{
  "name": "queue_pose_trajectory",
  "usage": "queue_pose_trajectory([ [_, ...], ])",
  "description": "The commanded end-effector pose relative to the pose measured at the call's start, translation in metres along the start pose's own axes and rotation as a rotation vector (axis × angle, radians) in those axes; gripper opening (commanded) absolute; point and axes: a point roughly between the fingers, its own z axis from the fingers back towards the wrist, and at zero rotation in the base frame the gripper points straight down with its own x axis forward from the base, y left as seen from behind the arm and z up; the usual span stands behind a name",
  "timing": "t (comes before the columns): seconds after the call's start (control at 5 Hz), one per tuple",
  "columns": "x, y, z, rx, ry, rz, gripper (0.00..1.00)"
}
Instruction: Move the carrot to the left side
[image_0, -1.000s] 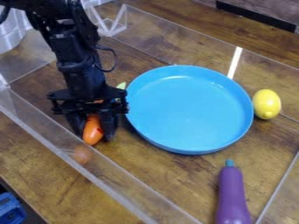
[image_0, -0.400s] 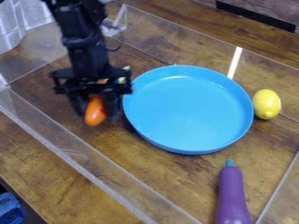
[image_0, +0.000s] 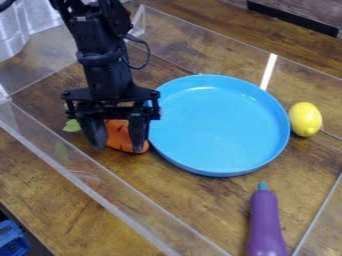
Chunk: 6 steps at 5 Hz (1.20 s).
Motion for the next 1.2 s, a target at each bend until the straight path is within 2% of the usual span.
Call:
queue_pose_trajectory([
  [0.0,-0.007,-0.010,0.008,-0.014,-0.050,-0.008,1.00],
  [0.2,0.008,-0.005,0.018,-0.001,-0.057,-0.010,0.00],
  [0.4,0.021,0.002,0.014,0.008,-0.071,0.019,1.00],
  [0.6,0.031,0.002,0.010,0.015,-0.073,0.003,1.00],
  [1.0,0.050,0.011,0.001,0.017,-0.091,0.024,1.00],
])
